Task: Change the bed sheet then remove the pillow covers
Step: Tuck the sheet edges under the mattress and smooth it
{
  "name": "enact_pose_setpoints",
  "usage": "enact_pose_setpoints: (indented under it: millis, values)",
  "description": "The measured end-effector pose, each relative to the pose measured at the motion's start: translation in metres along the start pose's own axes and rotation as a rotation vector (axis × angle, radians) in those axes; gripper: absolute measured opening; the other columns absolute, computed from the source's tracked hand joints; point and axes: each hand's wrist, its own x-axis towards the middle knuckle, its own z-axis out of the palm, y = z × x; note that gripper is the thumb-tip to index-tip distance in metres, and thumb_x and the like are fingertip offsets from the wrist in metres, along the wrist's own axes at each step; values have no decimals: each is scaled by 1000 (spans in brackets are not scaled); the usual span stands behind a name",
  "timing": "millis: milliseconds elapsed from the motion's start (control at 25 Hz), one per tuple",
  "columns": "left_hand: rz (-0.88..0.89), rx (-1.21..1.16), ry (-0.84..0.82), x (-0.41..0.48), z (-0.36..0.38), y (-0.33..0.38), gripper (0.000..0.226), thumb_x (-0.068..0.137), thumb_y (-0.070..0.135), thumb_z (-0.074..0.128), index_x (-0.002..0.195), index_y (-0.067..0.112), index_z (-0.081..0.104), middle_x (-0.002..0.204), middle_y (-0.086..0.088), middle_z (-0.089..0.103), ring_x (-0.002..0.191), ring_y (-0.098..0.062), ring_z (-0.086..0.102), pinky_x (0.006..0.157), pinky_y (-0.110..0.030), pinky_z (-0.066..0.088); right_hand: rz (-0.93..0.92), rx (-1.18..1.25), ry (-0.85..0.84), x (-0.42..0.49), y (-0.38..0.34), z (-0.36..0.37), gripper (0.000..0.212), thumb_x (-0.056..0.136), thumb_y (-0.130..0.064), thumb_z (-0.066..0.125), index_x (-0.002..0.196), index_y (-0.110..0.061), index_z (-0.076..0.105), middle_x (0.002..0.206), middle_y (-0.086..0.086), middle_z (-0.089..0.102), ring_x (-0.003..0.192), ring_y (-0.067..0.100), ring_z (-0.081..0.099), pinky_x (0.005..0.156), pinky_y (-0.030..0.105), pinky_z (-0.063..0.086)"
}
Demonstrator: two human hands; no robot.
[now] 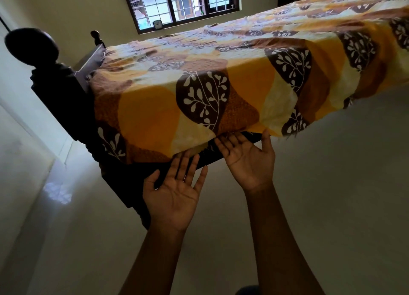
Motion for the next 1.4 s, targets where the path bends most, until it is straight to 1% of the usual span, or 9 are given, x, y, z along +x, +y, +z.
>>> enact_pose_setpoints:
  millis: [120, 240, 440, 640, 800, 920, 1120, 1240, 1400]
  values:
    - [75, -120, 93, -4, 7, -5, 55, 88, 37, 36, 130, 3, 46, 128, -17, 57, 117, -28, 55, 94, -46, 44, -16, -36, 83, 3, 6, 1, 85, 77, -57, 56, 141, -5, 33, 134, 18, 49, 129, 29, 43, 107, 42, 35]
    - [86, -164, 38, -7, 8, -5, 59, 80, 38, 42, 127, 3, 49, 127, -17, 58, 118, -29, 55, 98, -48, 41, -44, -29, 96, 9, 20, 10, 75, 88, -59, 35, 139, -5, 37, 135, 14, 50, 125, 26, 48, 109, 39, 34]
    - [38, -111, -144, -6, -7, 5, 90, 48, 28, 78, 129, 4, 48, 130, -18, 56, 117, -33, 56, 94, -57, 43, -90, -177, 288, 13, 19, 25, 58, 96, -47, 35, 138, -7, 38, 137, 16, 47, 112, 24, 54, 97, 34, 43]
    - [-16, -50, -141, -6, -10, 18, 104, 37, 28, 85, 130, 4, 46, 129, -19, 56, 117, -32, 57, 90, -54, 48, -49, -280, 593, -11, 27, 14, 26, 97, -20, 43, 111, -5, 59, 98, 11, 61, 87, 18, 59, 75, 27, 50]
    - [-27, -19, -127, -7, -10, 21, 105, 32, 28, 86, 127, 1, 49, 127, -19, 58, 115, -32, 58, 89, -51, 49, 207, -256, 564, -16, 59, 16, 24, 98, -26, 44, 96, -6, 59, 90, 13, 62, 80, 20, 60, 66, 26, 52]
    - [-32, -16, -102, -9, -8, 25, 101, 33, 28, 84, 123, -2, 51, 125, -21, 59, 112, -33, 60, 84, -48, 53, 202, -186, 494, -16, 69, 19, 24, 98, -27, 44, 99, -7, 58, 84, 13, 64, 76, 19, 62, 58, 23, 54]
    - [-12, 35, 76, -12, 5, 30, 60, 71, 35, 47, 113, -7, 54, 114, -25, 63, 108, -32, 61, 85, -41, 54, 127, -77, 408, -16, 70, 29, 35, 98, -20, 40, 123, 1, 51, 101, 18, 62, 92, 23, 61, 82, 29, 50]
    - [4, -4, 150, -13, 7, 33, 55, 87, 36, 35, 111, -9, 53, 115, -26, 61, 109, -33, 58, 88, -40, 47, 84, -20, 359, -17, 73, 29, 42, 99, -22, 38, 131, 3, 44, 118, 20, 57, 104, 26, 57, 90, 32, 46]
    - [18, -24, 90, -17, 7, 28, 59, 73, 37, 43, 113, -5, 55, 117, -22, 62, 112, -30, 58, 90, -41, 51, 51, 21, 245, -14, 81, 31, 47, 98, -32, 34, 134, -3, 44, 131, 18, 52, 119, 25, 50, 100, 32, 39]
